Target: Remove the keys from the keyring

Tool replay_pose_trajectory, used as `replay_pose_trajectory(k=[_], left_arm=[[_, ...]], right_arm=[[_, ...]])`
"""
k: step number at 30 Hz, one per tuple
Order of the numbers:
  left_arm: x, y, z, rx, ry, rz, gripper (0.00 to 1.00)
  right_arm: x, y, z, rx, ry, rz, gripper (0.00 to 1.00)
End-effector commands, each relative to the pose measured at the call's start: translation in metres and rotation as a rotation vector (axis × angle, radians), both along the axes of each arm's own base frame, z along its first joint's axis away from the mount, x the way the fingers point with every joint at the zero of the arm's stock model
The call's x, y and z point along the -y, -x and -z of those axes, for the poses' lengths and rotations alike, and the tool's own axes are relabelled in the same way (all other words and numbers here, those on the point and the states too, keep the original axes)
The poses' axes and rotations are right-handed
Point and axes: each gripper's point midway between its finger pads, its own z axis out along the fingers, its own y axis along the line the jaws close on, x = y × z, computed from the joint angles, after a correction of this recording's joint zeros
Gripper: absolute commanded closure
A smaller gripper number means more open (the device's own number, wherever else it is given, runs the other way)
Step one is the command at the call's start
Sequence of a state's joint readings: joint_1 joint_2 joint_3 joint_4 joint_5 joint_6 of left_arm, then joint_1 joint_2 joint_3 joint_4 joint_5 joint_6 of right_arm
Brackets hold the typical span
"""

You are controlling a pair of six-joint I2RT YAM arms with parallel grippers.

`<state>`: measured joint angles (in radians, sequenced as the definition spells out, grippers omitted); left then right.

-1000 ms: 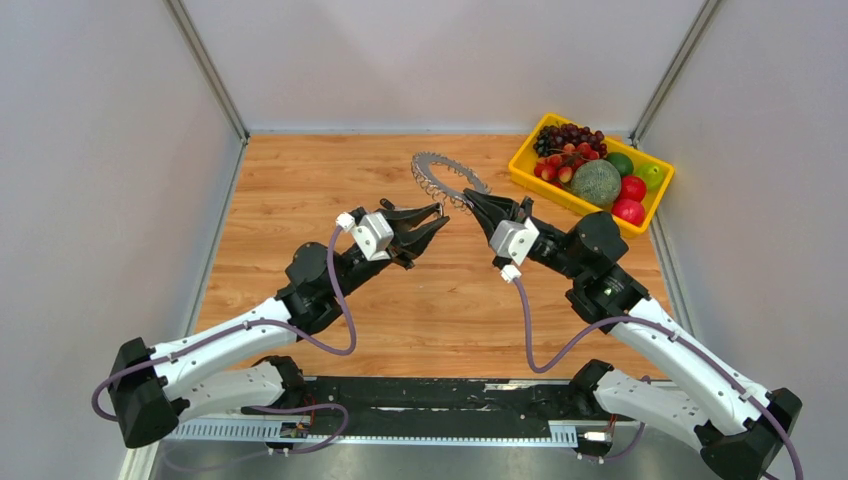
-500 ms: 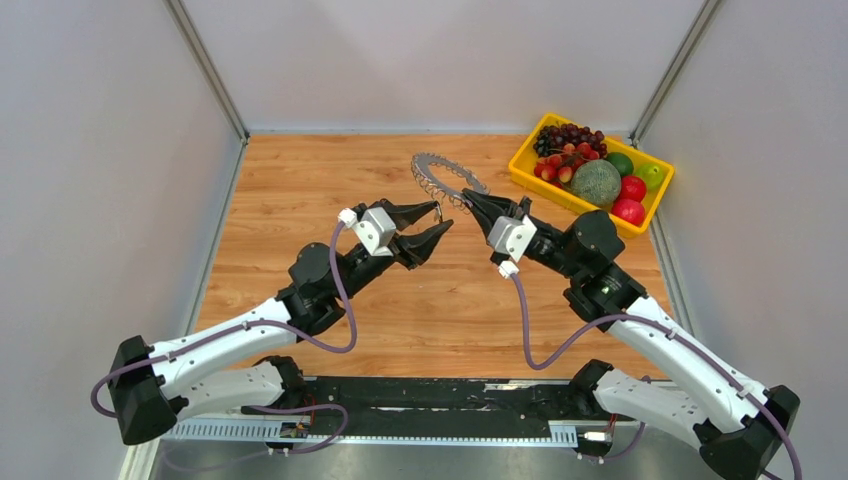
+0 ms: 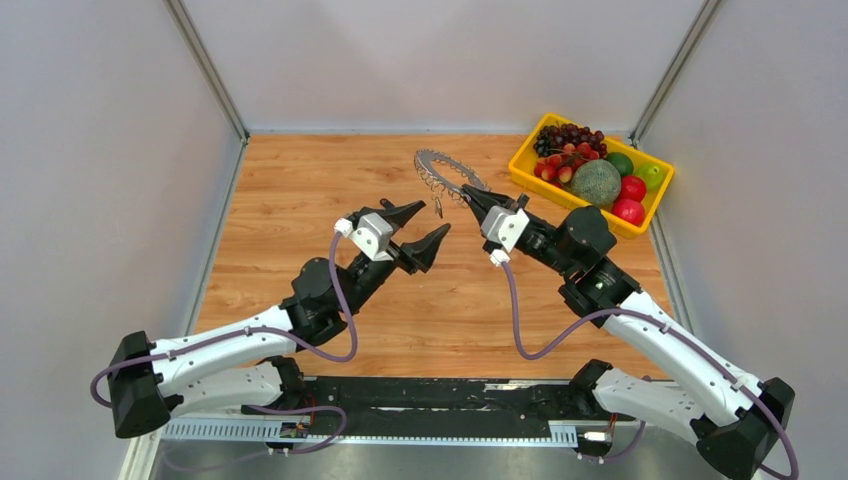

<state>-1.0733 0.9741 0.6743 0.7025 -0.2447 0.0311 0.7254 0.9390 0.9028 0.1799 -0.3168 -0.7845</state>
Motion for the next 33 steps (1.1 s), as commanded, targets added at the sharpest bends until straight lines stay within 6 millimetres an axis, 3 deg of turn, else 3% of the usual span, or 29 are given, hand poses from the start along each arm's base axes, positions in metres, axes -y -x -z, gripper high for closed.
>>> replay_pose_trajectory(k=[1,5,13,24,29,32,33], left_arm=[[-0.009,-0.002,-0.014,0.014,0.056,-0.057,0.35],[-0.001,-0.002,-0.017,0.037,0.046,-0.039,0.43],[0.019,-0.007,-0.019,0.067,0.002,-0.024,0.46],[0.02,-0.015,-0.032,0.116,-0.009,-0.071,0.58],[0.014,-0.018,-0.034,0.104,-0.006,-0.098,0.77],[0.011,-0.019,-0.032,0.094,-0.019,-0.113,0.98],[0.009,-0.018,-0.034,0.09,-0.017,-0.113,0.99]], right_arm=[[0.006,0.003,-0.045,0.073,-0.091,0.017,1.0],[0.004,0.005,-0.045,0.075,-0.089,0.003,1.0],[0.003,0.006,-0.044,0.075,-0.087,-0.004,1.0],[0.004,0.008,-0.043,0.076,-0.086,-0.01,1.0],[0.004,0.009,-0.044,0.075,-0.089,-0.011,1.0],[0.005,0.009,-0.042,0.065,-0.09,-0.011,1.0],[0.005,0.008,-0.041,0.057,-0.094,-0.008,1.0]])
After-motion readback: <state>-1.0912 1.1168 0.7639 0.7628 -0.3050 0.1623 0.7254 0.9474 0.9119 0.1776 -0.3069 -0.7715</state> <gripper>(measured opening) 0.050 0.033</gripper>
